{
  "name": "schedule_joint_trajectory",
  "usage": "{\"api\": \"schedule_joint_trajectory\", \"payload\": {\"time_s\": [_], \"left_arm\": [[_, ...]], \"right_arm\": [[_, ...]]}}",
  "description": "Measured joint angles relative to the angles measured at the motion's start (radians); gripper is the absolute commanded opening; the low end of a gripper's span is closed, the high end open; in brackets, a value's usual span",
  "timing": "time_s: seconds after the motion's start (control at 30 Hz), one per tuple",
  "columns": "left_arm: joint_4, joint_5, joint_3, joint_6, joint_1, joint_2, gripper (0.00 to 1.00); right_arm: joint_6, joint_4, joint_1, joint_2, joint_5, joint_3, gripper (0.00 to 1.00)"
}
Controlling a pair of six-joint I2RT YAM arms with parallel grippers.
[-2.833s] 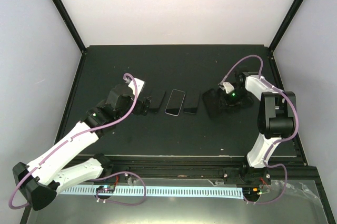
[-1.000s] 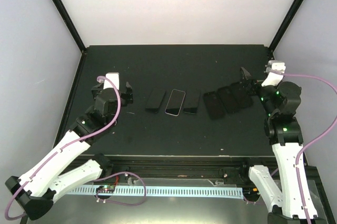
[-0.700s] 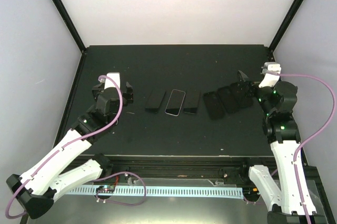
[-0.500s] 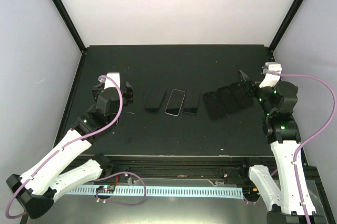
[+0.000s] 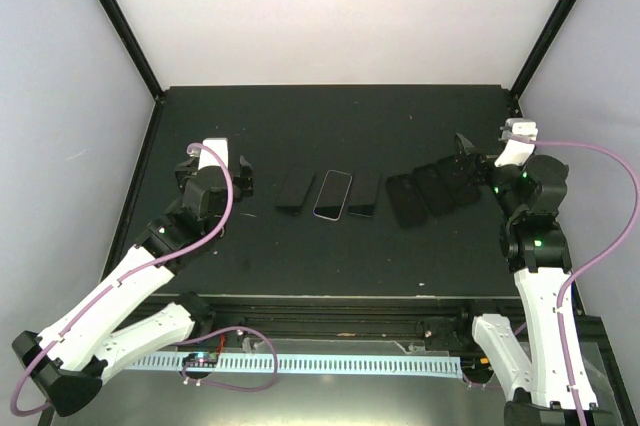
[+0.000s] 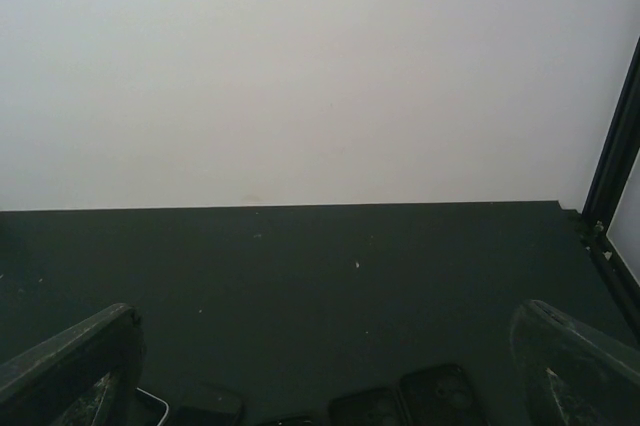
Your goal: Take the phone out of the phone case
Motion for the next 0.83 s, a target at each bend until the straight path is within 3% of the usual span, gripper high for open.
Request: {"api": "schedule_joint_trajectory", "payload": {"time_s": [0.83], "left_arm": [[-0.003,0.019,-0.006,0.000,0.000,0.028,0.99]], "right_arm": [[0.007,-0.008,-0.013,-0.002,-0.021,0.034,1.00]]}}
